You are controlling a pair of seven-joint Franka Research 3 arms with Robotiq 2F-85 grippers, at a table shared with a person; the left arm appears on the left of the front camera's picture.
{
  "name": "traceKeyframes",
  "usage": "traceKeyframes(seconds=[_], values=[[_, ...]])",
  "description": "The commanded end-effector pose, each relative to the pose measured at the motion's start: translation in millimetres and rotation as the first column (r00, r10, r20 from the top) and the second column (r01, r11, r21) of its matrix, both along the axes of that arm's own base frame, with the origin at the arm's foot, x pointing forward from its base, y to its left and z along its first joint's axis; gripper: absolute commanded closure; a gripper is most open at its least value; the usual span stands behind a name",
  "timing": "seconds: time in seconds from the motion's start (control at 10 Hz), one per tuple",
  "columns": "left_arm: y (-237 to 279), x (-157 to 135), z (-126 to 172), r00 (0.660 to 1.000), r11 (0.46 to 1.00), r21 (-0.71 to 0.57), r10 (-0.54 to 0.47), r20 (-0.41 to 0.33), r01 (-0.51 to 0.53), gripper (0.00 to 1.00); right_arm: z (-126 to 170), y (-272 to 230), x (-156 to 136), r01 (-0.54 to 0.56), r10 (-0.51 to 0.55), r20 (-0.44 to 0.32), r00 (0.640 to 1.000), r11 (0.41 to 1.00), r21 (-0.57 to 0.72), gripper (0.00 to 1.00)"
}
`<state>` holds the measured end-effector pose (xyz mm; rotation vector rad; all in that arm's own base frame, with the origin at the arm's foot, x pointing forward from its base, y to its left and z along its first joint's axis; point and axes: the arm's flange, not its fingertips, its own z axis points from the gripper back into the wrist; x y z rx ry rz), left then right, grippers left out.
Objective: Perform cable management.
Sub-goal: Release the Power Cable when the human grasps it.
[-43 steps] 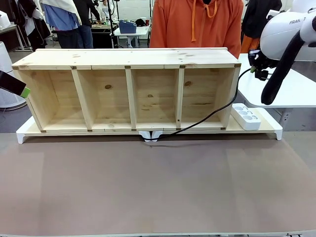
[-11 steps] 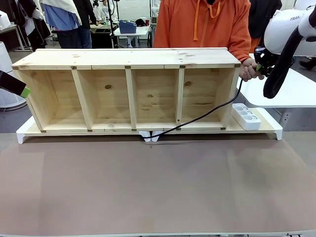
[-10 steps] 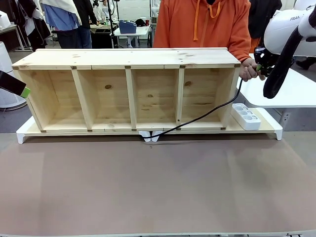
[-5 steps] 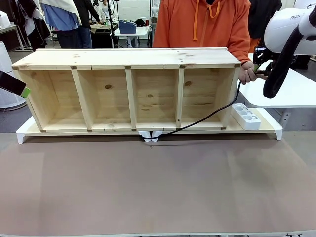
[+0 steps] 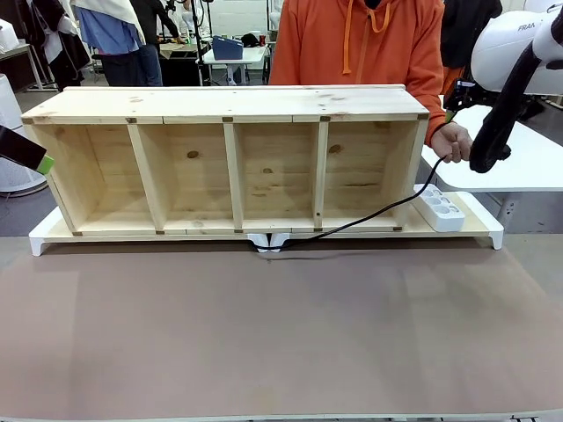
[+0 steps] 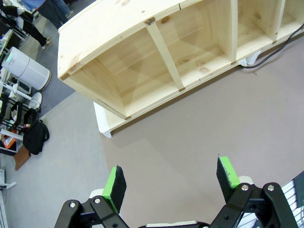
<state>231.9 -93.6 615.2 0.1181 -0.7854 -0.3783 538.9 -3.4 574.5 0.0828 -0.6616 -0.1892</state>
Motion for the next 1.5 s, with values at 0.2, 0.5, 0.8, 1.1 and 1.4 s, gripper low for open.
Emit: traceKeyframes(seconds=[0.2, 0.5, 0.8, 1.1, 1.4], values=[[0.1, 1.9, 0.5, 1.0, 1.0, 0.002, -0.002, 0.008, 0.002, 0.0, -0.9, -0.1, -0.1, 0.005, -0.004, -0.005, 1.0, 1.0, 0.005, 0.01], [0.1, 1.9, 0.5, 1.0, 1.0, 0.002, -0.002, 0.008, 0.002, 0.0, -0.9, -0.1, -0.1, 0.005, -0.004, -0.005, 1.0, 1.0, 0.005, 0.01], [0.1, 1.9, 0.5, 1.0, 1.0, 0.002, -0.002, 0.008, 0.002, 0.0, -0.9, -0.1, -0.1, 0.005, -0.004, -0.005, 1.0, 1.0, 0.005, 0.01], [0.1, 1.9, 0.5, 1.0, 1.0, 0.002, -0.002, 0.008, 0.002, 0.0, -0.9, -0.1, -0.1, 0.005, -0.004, -0.005, 1.0, 1.0, 0.005, 0.01], [0.1, 1.9, 0.5, 1.0, 1.0, 0.002, -0.002, 0.008, 0.002, 0.0, -0.9, -0.1, -0.1, 0.005, -0.004, -0.005, 1.0, 1.0, 0.005, 0.01]])
